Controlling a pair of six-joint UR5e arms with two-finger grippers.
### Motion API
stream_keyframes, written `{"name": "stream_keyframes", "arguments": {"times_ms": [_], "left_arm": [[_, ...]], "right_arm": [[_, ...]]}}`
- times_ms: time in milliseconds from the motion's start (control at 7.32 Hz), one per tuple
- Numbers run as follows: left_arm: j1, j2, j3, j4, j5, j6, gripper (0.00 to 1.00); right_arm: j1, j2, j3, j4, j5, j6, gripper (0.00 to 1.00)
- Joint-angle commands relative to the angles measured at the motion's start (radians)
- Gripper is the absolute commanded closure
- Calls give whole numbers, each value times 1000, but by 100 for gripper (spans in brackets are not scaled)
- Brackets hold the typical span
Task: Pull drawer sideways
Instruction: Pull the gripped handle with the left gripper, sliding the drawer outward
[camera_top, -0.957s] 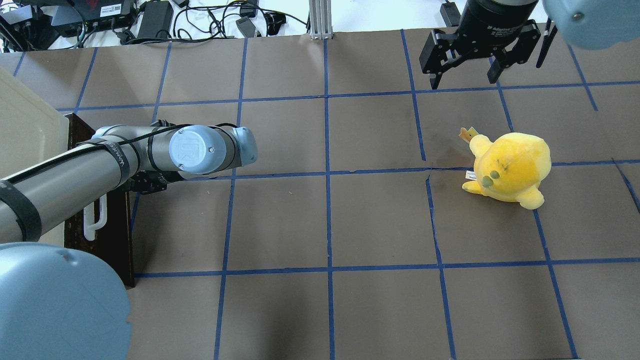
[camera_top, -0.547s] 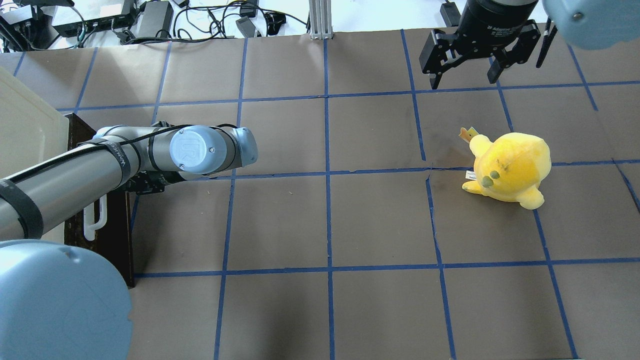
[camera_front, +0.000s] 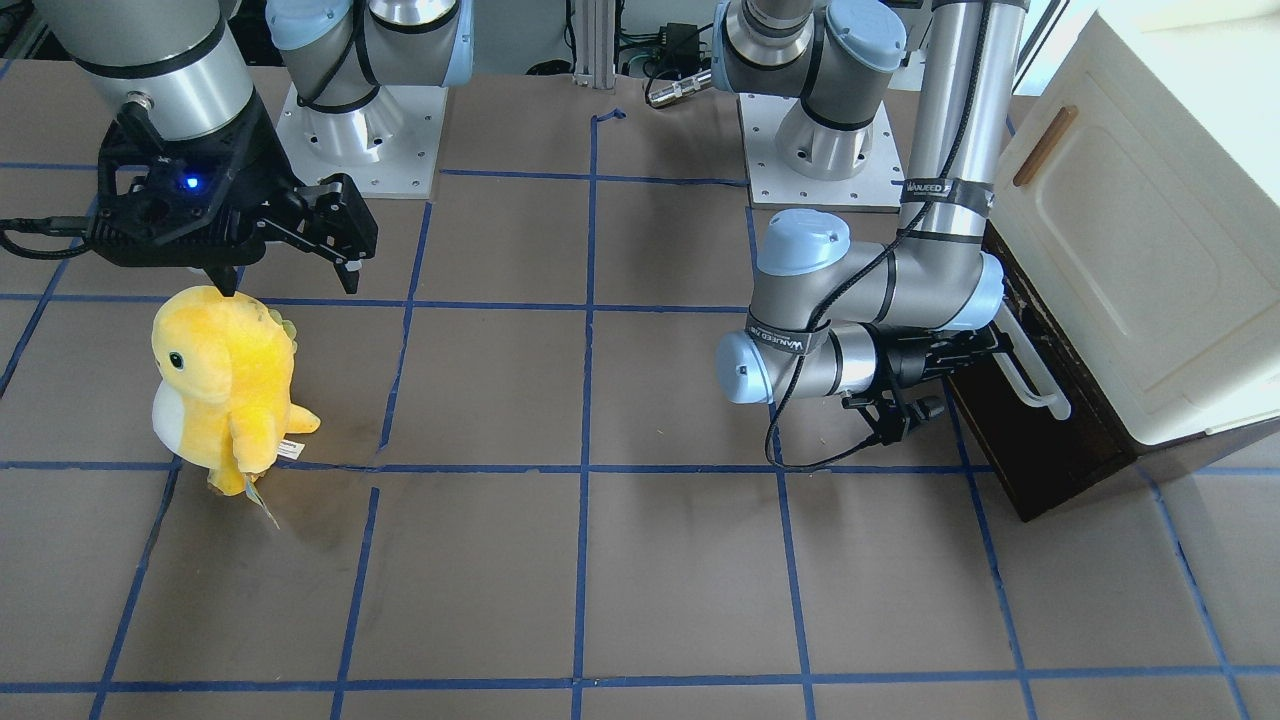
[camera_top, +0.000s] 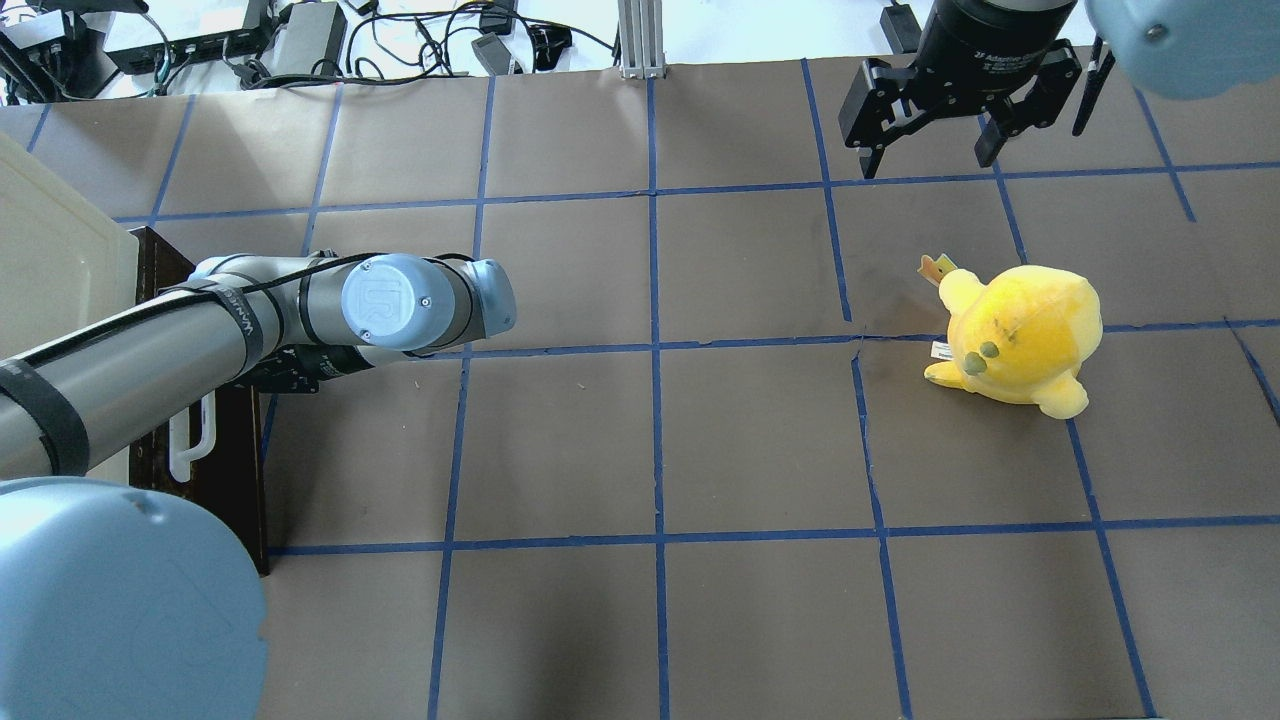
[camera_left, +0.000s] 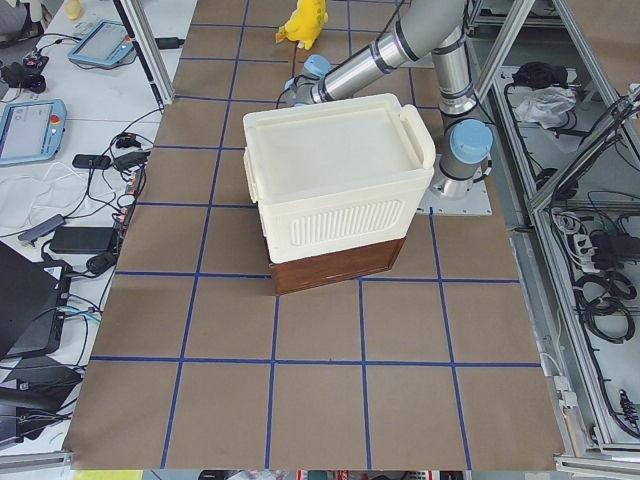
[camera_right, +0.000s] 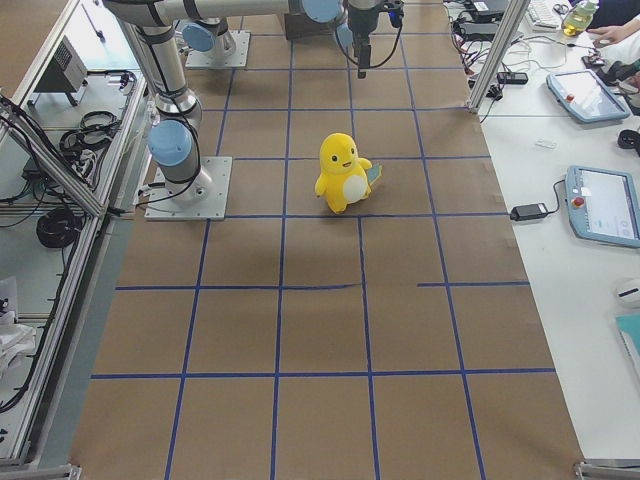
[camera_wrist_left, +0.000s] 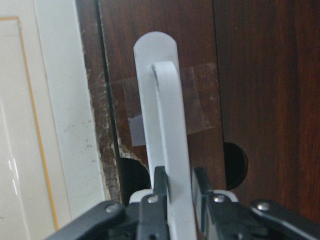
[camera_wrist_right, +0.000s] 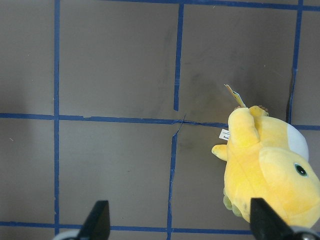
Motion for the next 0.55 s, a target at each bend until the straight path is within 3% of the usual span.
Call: {"name": "stream_keyframes", "arguments": {"times_ms": [0,410], "left_arm": [[-1,6,2,-8,-1,0,84],[-7,14,4,-10,-1,0,84]], "right_arm": [[0,0,0,0,0,0,0],[0,0,0,0,0,0,0]]}}
